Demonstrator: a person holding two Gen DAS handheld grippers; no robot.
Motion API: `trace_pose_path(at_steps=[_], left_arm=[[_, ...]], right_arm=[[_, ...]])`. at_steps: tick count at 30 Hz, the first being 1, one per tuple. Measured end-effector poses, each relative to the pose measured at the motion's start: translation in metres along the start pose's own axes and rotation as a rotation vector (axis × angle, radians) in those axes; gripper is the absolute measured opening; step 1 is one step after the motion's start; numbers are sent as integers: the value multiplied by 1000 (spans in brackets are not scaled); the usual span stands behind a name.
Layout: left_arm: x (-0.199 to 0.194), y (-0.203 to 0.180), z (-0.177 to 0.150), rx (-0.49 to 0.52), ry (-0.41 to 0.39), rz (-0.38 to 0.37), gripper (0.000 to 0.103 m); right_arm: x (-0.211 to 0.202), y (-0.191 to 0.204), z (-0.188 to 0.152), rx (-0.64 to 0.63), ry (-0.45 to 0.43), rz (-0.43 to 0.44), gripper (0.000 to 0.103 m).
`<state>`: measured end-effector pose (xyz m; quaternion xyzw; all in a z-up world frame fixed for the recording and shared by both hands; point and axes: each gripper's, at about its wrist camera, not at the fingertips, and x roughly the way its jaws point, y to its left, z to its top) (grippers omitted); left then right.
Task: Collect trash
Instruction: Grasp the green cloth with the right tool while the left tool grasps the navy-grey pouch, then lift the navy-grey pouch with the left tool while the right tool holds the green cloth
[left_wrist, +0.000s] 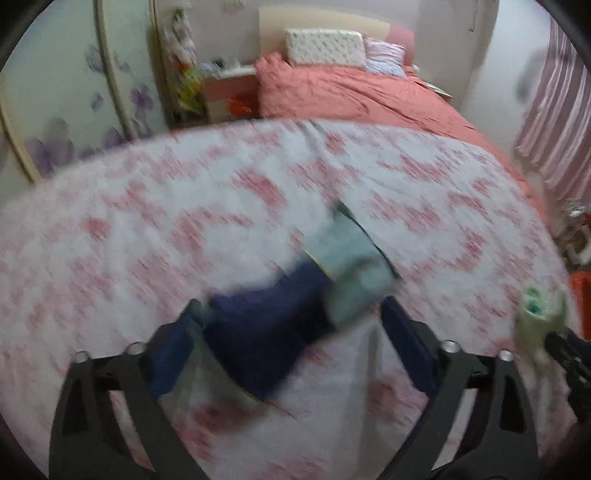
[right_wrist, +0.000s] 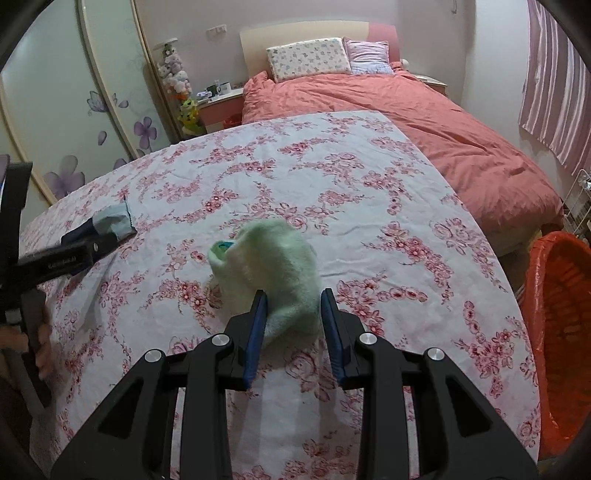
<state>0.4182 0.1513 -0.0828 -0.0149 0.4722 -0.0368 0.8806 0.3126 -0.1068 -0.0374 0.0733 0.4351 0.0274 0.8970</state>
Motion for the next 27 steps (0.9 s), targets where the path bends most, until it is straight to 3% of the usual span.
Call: trace_pose_path(at_steps=[3,8,14,15,16,18,22,27], left_arm=[[-10,-12,-6,19,-2,-61,88],[-17,-13,-2,9,-49,3,90],[-2,-9,9,5,-30,49,90],[0,-9,10,5,-30,45,87],[2,-10,11,3,-24,33,75],[2,-13,10,19,-25,23,66],[-5,-21,2,55,-29,-8,34],[-16,-23,-15,24,-35,-51,32]], right_arm=[[-1,0,-1,-1,-2,-1,31],[-2,-1,-2,2,-2,-2,31],[0,0,0,1,5,2,31],[1,0,0,1,6,2,31],[1,-1,1,2,6,2,31],[2,-2,0,4,6,6,31],[-2,-4,-3,8,2,14,27],[-11,-5,-10,8,-4,13,20]])
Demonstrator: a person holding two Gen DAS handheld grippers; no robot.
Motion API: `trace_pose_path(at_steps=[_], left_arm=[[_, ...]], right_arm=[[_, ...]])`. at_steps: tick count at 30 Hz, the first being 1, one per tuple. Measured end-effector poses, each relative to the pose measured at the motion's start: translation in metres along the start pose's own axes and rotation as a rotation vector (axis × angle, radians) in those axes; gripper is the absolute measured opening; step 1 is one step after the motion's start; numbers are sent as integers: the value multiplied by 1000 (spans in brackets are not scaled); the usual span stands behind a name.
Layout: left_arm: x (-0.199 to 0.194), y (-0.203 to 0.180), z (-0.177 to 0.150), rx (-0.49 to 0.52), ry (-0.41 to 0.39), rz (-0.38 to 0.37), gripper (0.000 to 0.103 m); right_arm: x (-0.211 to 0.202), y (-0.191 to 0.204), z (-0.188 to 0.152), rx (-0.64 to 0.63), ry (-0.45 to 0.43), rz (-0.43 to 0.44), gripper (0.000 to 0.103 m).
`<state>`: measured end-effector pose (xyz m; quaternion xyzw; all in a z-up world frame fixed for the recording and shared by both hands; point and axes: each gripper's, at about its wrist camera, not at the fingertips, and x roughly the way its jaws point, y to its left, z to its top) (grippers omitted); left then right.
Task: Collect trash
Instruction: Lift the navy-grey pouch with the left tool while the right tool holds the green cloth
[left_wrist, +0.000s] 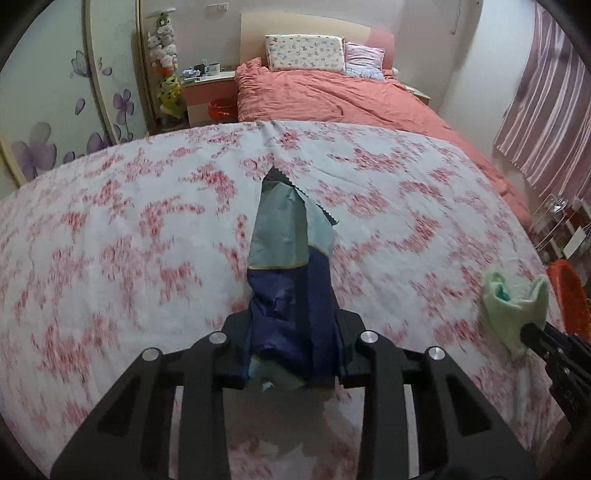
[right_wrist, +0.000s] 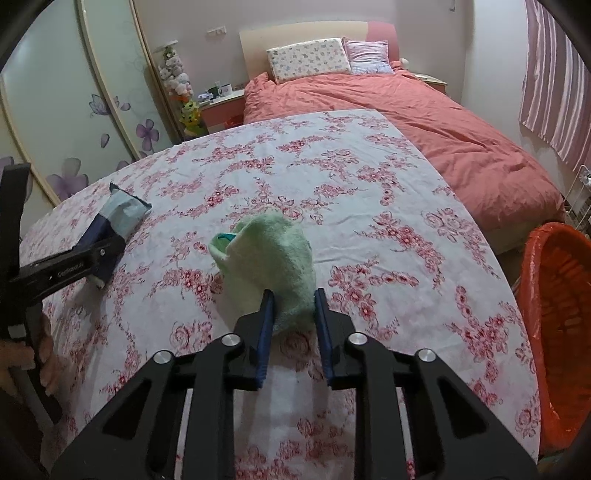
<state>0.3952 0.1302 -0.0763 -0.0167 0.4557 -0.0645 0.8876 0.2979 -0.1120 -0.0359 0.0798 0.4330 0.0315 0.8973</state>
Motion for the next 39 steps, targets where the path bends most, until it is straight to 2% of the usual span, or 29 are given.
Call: trace_pose_path(at_steps=[4,12,19,23,24,25,27,31,32,34,36,39], left_arm=[[-17,-6,-21,-20,-1,-35,32],[-47,-39,-68,2,8,-55,32],[-50,-58,-81,33,-16,-2,35],[-50,-59,-82,32,-21,10,37],[-50,-59,-82,32,-22,13,37],[-50,-59,-82,33,-24,15,37],[-50,-60,-83,34,-27,19,37],[-49,-60,-83,34,-33,25,37],[-49,-59,-82,33,-34,27,37],[-49,-58,-82,29,-38,31,37],[-48,-56,-81,24,-43,34,37],[-48,-56,-81,18,-44,35,37]], right_arm=[[-9,-5,-7,13,-4,3,17],[-21,-17,-26,42,-3,-17,17],[-22,-15,-31,28,-10,-41,17],[-25,-11,-27,18,-30,-10,17],[-26,-8,-24,10,-38,-1,22],[-26,-5,-22,4,-41,5,32],[-23,1,-17,-7,-43,16,45],[-12,13,-13,-19,-26,21,46],[-11,15,-12,-26,-23,18,45],[-3,20,-11,-47,-5,-4,28],[-1,17,-12,-40,1,-16,20],[-3,12,-14,-33,-3,-33,17]])
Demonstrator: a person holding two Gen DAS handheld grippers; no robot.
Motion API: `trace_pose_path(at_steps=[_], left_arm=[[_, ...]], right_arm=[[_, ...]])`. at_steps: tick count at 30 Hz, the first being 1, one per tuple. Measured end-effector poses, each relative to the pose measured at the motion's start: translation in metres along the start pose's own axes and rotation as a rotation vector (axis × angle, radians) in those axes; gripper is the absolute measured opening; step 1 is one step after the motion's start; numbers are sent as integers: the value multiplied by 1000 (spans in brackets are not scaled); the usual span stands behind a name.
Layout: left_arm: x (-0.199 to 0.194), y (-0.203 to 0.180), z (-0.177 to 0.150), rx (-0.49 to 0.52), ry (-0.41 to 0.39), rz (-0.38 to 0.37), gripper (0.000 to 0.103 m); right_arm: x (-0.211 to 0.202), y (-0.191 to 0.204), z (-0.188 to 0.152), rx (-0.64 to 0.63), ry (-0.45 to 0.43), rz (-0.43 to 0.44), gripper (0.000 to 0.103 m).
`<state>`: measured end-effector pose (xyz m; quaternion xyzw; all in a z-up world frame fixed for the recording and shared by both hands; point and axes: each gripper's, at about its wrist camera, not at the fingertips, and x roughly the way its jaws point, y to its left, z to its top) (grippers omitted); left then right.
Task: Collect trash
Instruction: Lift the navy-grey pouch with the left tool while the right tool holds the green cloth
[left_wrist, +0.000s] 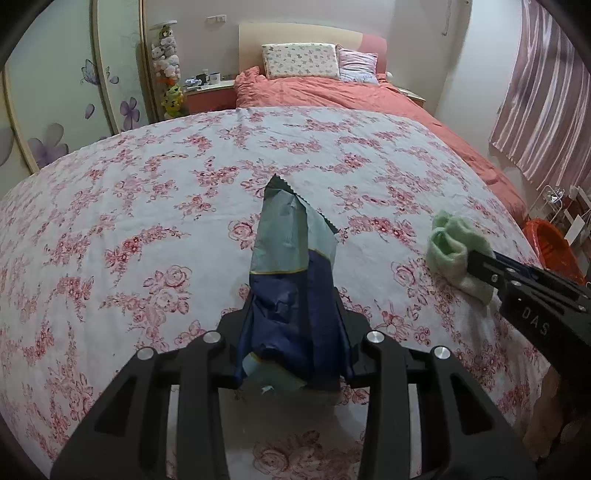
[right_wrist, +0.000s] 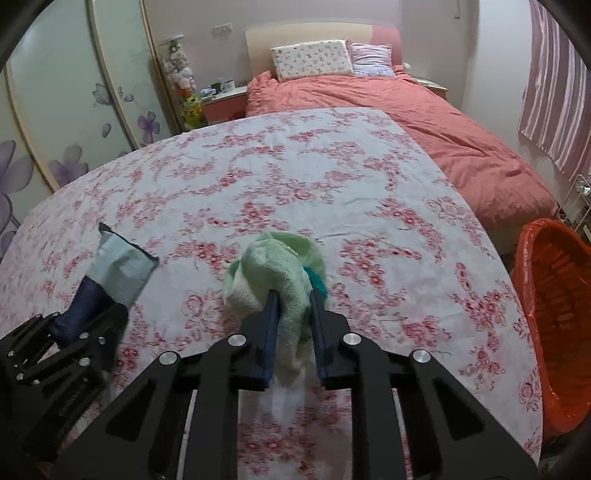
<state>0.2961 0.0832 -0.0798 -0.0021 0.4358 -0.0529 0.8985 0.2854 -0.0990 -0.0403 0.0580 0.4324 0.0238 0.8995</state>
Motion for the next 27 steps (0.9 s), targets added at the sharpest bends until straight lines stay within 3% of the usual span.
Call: trace_pose_path(at_steps=[6,16,27], left_arm=[[1,-1,0,-1,2,5,41],[4,-7,1,33,12,12,55],[2,3,1,-16,4,-6,55]], right_arm=[[1,1,-5,-38,-16,-42,17],[-1,-7,-6,4,-7,-11,18],[0,-12,-8,26,-4,7,20]])
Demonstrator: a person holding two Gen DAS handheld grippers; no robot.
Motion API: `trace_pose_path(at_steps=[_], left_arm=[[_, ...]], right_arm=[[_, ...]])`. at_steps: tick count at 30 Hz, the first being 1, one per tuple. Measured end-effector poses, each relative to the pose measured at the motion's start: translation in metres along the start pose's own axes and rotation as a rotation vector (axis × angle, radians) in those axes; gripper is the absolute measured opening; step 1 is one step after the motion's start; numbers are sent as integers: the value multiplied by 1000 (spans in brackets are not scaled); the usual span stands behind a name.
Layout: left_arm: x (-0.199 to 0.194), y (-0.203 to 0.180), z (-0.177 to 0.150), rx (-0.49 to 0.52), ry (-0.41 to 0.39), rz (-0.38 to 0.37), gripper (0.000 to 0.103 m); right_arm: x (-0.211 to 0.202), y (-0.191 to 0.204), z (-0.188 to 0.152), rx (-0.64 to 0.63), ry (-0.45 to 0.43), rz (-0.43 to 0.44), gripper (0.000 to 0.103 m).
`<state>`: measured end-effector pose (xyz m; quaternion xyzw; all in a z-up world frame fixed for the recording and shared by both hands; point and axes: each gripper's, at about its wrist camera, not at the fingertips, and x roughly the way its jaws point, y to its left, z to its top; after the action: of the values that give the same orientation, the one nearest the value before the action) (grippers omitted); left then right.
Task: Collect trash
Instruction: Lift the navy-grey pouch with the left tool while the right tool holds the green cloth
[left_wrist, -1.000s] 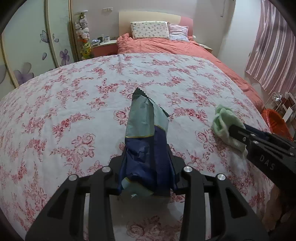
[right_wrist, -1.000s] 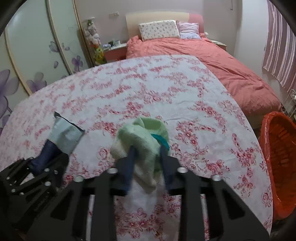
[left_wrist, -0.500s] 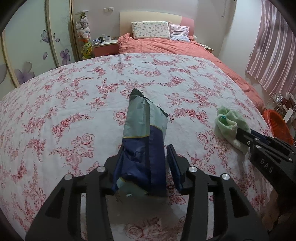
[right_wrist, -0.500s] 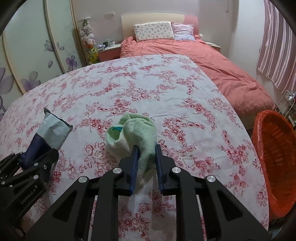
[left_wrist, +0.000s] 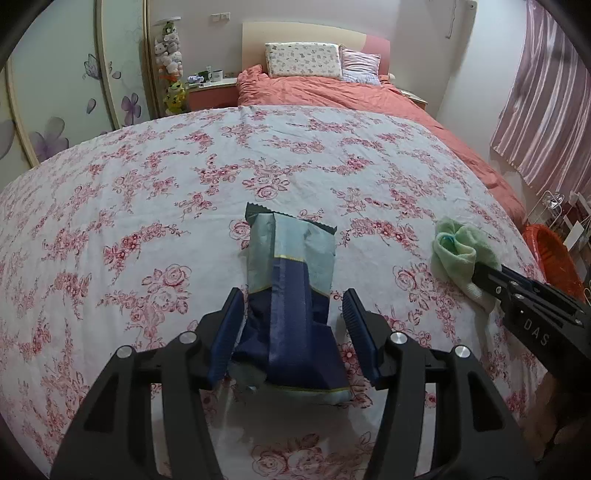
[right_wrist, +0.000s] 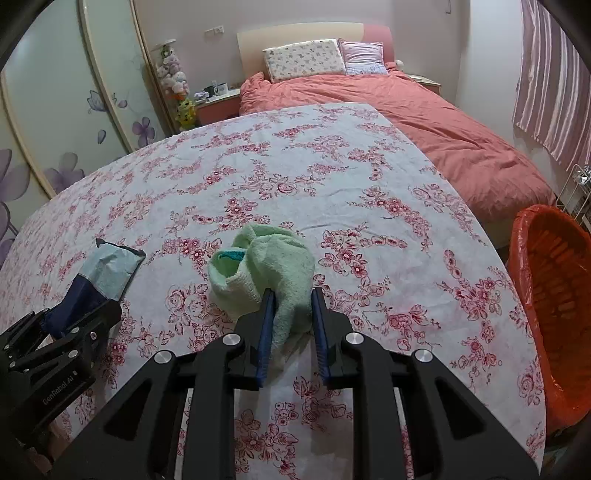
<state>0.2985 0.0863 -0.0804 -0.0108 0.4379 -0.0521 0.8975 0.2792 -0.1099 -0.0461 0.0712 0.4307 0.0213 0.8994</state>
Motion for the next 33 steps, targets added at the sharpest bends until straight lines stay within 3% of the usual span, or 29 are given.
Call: trace_pose_path(at_steps=[33], left_arm=[[-2,3,-1,-34,-9,-47,58]], right_arm=[[-1,-11,0,47,1,61,20]])
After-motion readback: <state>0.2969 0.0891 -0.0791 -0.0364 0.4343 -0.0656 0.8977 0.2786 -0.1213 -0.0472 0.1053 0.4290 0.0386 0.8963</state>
